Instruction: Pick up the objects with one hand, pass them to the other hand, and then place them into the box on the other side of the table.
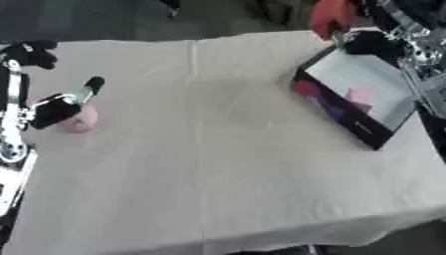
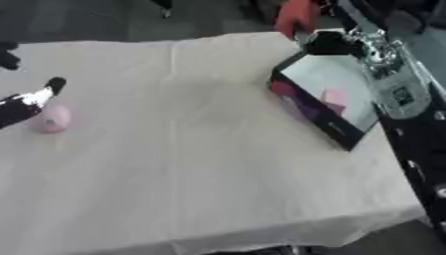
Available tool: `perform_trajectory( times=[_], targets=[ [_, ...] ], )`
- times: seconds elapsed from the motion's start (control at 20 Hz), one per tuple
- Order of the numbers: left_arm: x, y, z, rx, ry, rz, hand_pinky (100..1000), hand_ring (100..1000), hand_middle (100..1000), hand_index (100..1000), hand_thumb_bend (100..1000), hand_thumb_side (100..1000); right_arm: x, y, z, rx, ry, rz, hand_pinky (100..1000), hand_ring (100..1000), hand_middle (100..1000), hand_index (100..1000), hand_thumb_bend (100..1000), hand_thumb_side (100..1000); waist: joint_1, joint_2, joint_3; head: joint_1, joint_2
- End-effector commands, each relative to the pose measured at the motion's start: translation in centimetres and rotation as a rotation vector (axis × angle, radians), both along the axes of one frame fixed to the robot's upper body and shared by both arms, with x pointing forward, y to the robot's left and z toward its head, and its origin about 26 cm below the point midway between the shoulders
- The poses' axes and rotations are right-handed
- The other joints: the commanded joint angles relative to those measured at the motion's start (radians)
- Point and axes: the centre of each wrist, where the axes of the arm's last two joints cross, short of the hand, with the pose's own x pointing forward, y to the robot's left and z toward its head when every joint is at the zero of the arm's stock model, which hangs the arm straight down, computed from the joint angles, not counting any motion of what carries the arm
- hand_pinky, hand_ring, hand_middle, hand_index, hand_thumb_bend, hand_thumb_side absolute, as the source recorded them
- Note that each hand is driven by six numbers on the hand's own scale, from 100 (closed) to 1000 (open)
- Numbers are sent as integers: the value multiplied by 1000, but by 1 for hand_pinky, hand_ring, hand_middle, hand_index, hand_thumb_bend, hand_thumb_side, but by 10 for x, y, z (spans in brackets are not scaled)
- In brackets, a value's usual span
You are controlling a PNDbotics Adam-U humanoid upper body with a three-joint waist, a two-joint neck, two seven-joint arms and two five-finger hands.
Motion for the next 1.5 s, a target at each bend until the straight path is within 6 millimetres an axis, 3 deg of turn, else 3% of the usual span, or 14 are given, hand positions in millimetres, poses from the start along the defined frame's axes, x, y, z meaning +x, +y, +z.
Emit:
perform_trajectory(
  times=[0.05, 0.5, 0.75, 0.8, 1.0, 1.5],
  targets=[
    [0, 9, 15, 4, -49, 16, 746, 557, 531, 739, 652, 385, -4, -24, 11, -30, -27, -84, 983, 815, 571, 638, 100, 100, 2, -11, -1, -13, -16],
    [-1, 11, 17, -8, -60, 24, 745, 558, 532, 738, 650, 386, -1, -54, -8, -104, 26, -193, 966, 833, 620, 687, 100, 100, 8, -8, 3, -45, -24],
    [-2, 11, 18, -12, -69, 23, 745, 559, 532, 739, 649, 389, 2, -67, -18, -152, 63, -237, 962, 871, 720, 765, 100, 100, 10, -4, 7, -55, -32],
    [-2, 11, 19, -11, -71, 22, 745, 559, 533, 739, 649, 390, 2, -68, -19, -166, 66, -241, 963, 906, 786, 822, 100, 100, 11, -2, 9, -53, -34],
    [-3, 11, 21, -12, -81, 23, 745, 559, 533, 740, 638, 392, 2, -74, -20, -233, 69, -246, 978, 989, 913, 934, 100, 100, 12, 6, 12, -47, -44],
    [-5, 16, 28, -21, -106, 43, 757, 560, 533, 741, 651, 407, -3, -85, -12, -308, 17, -328, 992, 1000, 972, 985, 112, 100, 10, 38, 23, -27, -56]
  ],
)
